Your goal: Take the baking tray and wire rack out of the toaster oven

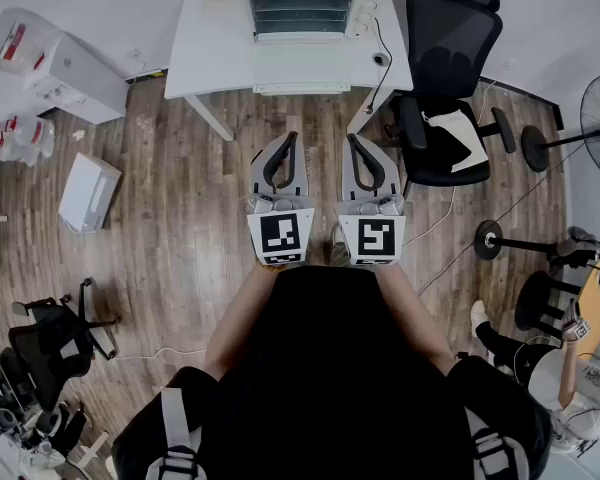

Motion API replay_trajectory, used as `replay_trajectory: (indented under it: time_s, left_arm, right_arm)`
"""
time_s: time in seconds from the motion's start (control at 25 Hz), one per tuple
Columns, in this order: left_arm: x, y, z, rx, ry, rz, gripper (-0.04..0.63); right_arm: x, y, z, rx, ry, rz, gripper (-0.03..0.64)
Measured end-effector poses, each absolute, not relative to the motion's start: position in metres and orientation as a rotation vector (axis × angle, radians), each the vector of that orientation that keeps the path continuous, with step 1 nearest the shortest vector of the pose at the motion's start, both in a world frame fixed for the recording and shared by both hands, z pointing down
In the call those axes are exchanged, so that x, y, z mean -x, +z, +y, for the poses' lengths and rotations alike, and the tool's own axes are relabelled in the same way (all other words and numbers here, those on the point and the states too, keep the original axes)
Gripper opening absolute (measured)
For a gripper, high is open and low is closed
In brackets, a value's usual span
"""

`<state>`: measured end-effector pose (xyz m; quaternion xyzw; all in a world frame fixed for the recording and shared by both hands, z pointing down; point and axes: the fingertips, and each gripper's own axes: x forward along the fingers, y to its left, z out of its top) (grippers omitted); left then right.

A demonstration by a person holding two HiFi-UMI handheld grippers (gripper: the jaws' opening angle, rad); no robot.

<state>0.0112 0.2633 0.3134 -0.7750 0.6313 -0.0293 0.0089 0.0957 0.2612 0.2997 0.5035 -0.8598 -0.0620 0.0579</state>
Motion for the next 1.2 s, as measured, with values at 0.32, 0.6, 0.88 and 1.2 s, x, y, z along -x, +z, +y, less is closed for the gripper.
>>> replay_trajectory:
  time_s: [0.32, 0.6, 0.88, 1.2]
  left_arm:
    - [0.024, 0.32, 0.26, 2.444, -0.087, 1.962, 0.023]
    - [0.035, 0.322, 0.255, 2.453, -0.044, 1.926, 0.025]
    - [0.039, 0.337, 0.246, 2.491, -0.086, 1.906, 0.025]
    - [0.045, 0.344, 0.236, 2.483, -0.122, 1.917, 0.025]
  right_arm:
    - [-0.071, 0.311, 0.258, -1.553, -0.119, -2.6, 0.031]
    - [-0.06, 0.32, 0.255, -1.52, -0.105, -2.563, 0.032]
    - [-0.05, 0.325, 0.249, -1.485, -0.114, -2.55, 0.034]
    - [-0.047, 0.327, 0.235, -1.449, -0.118, -2.556, 0.06]
